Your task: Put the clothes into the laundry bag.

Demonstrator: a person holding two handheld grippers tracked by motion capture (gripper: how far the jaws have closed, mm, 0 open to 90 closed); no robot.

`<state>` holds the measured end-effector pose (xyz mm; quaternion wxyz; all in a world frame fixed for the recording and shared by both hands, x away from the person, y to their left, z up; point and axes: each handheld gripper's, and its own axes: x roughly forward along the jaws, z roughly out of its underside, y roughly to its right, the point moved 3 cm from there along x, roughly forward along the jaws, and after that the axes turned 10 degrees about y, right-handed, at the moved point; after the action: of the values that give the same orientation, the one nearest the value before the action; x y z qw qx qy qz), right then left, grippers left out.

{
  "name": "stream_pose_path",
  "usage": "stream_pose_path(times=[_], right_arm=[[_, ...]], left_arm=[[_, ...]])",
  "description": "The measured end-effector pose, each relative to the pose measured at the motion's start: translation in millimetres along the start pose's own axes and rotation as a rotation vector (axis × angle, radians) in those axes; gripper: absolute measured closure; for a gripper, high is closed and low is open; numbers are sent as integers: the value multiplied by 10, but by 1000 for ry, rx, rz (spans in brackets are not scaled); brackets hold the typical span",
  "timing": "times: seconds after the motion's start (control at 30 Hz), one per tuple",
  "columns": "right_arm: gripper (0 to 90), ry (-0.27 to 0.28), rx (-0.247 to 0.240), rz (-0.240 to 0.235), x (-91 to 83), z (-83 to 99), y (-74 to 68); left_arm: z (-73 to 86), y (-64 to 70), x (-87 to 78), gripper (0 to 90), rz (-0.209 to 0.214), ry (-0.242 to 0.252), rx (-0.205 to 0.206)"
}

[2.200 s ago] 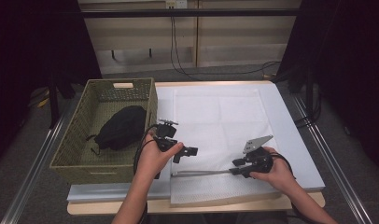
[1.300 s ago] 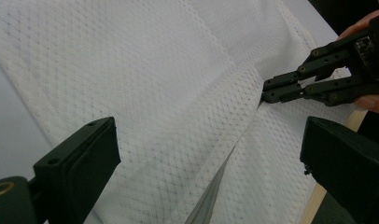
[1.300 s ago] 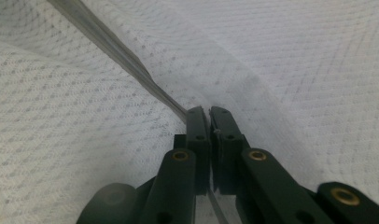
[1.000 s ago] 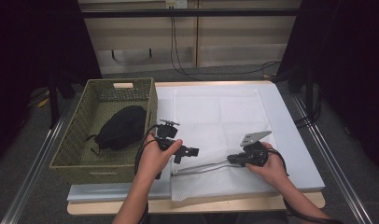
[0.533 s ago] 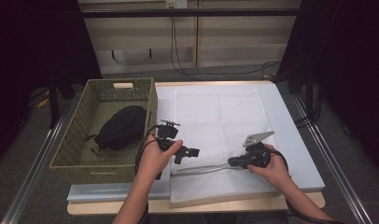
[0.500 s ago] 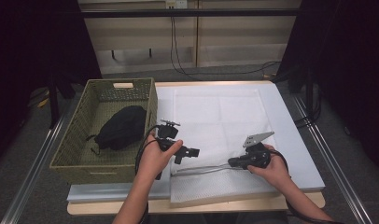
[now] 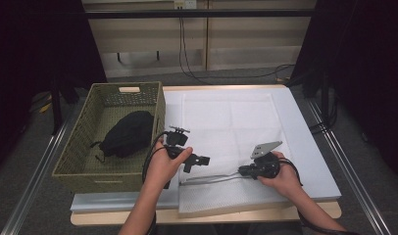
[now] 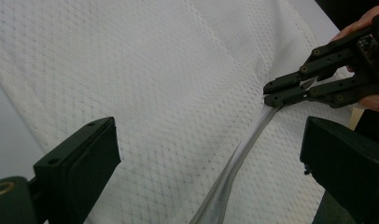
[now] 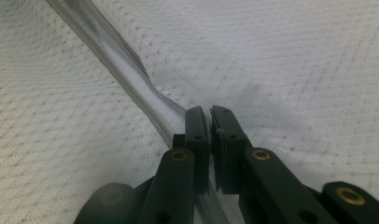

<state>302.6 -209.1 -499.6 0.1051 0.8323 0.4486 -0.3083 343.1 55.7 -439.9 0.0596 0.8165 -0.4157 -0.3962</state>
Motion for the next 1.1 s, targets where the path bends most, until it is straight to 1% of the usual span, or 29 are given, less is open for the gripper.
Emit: stream_pose_path(times=[0.1, 0.13, 0.2, 0.3, 0.33, 0.4, 0.43, 0.47, 0.5, 0.53, 0.57, 0.6, 0.67, 0.7, 0.73, 0.77, 0.8, 0.9, 0.93, 1.0, 1.03, 1.1], right_arm=[[881, -5, 28, 17, 2, -7, 5], [882, -3, 32, 13, 8, -12, 3], [882, -18, 37, 39, 10, -23, -9], [874, -30, 91, 47, 15, -37, -13], [876, -29, 95, 52, 16, -37, -8], [884, -21, 86, 43, 22, -38, -4], [888, -20, 87, 49, 23, -42, -4], [890, -20, 95, 52, 27, -44, -1], [891, -17, 102, 59, 30, -50, 10], [893, -8, 107, 79, 38, -55, 26], [893, -2, 109, 84, 51, -58, 52], [893, 4, 136, 67, 59, -64, 72], [894, 10, 149, 79, 70, -77, 119], [894, 16, 156, 71, 80, -85, 136], [894, 23, 154, 72, 89, -95, 154], [894, 24, 166, 63, 86, -111, 153], [894, 33, 172, 40, 87, -133, 152], [894, 45, 165, 22, 53, -215, 145], [894, 51, 166, 23, 43, -238, 147], [894, 47, 179, 19, 30, -266, 153], [894, 49, 178, 20, 25, -279, 160], [894, 62, 185, 15, 14, -304, 175]], left_arm=[[3, 12, 8, 45, 1, 2, -5], [3, 10, 6, 45, 1, -1, -2], [1, 8, 5, 45, -1, 2, -2], [4, 7, 5, 45, -3, 0, -4], [4, 11, 6, 45, 0, 0, -6], [3, 12, 6, 45, 1, 1, -3], [2, 13, 8, 45, -1, 1, -7], [2, 11, 7, 45, 0, 2, -5], [2, 7, 4, 45, -2, 1, -2], [1, 3, 0, 45, -3, 0, 0], [0, 3, -3, 45, -1, 1, -1], [-2, 4, -5, 45, 1, 4, -2], [-2, 3, -3, 45, 3, 1, 0], [-1, 3, 0, 45, 3, 2, 1], [1, 3, 2, 45, 4, -1, -2], [3, 1, 6, 45, 4, -1, -2], [5, 5, 10, 45, 4, 4, -9], [0, -5, 3, 45, 1, 1, -8], [-1, -5, 3, 45, -1, 2, -9], [1, -3, 2, 45, 6, 1, -6], [0, 0, 4, 45, 6, 4, -6], [-1, -1, 2, 45, 7, 5, -9]])
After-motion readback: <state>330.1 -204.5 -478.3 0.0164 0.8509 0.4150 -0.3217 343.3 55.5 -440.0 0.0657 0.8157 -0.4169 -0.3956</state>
